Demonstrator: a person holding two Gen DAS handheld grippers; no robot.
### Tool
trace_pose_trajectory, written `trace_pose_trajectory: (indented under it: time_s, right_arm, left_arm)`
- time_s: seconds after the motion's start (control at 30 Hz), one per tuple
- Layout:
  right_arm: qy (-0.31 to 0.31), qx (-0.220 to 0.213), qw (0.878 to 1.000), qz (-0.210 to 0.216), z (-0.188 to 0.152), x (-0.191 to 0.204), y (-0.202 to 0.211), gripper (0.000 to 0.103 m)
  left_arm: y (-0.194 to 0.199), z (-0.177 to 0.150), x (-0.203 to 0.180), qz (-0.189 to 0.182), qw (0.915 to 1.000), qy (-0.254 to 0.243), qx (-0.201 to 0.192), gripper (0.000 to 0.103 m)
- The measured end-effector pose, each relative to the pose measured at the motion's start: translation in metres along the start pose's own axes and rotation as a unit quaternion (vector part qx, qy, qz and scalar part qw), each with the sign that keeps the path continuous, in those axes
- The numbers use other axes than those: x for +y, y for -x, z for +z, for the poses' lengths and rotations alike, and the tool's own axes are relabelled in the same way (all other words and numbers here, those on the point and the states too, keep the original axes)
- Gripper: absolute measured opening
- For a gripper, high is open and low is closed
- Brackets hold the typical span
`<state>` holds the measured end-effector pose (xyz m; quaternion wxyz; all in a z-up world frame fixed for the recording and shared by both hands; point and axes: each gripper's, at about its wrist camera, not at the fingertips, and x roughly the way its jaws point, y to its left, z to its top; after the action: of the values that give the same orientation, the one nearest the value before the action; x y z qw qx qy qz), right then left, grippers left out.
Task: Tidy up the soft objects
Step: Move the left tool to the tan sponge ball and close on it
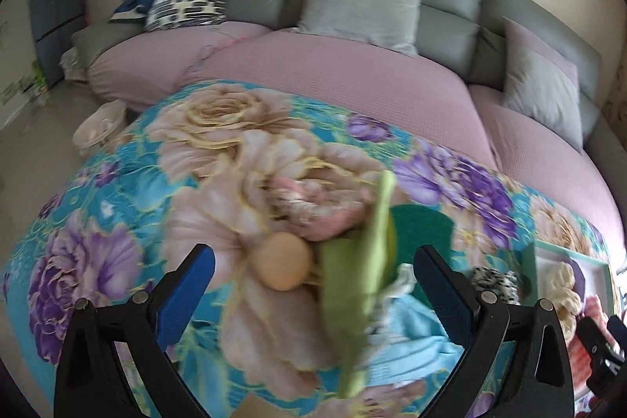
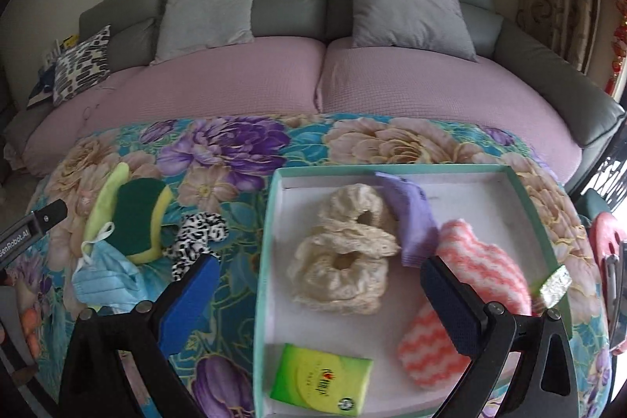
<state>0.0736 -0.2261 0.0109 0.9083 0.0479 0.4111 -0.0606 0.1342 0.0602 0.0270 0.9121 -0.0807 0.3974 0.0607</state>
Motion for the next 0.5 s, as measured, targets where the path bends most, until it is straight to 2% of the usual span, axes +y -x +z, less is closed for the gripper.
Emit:
trace_pose_trajectory:
  time_s: [0.2,0.5]
  right_arm:
    - [0.009,0.011,1.0,0.025,-0.004,0.033,-0.009,0.103]
    - [0.045,0.029,0.996,0.066,-0.014,0.081,-0.017,0.103]
  left_arm:
    - [0.004,-0.001,0.042,0.03,0.9989,0.035,-0.004,0.101]
    - [-0.005,-0.006,0.055,0.014,0.999,0.042,0.007,0.101]
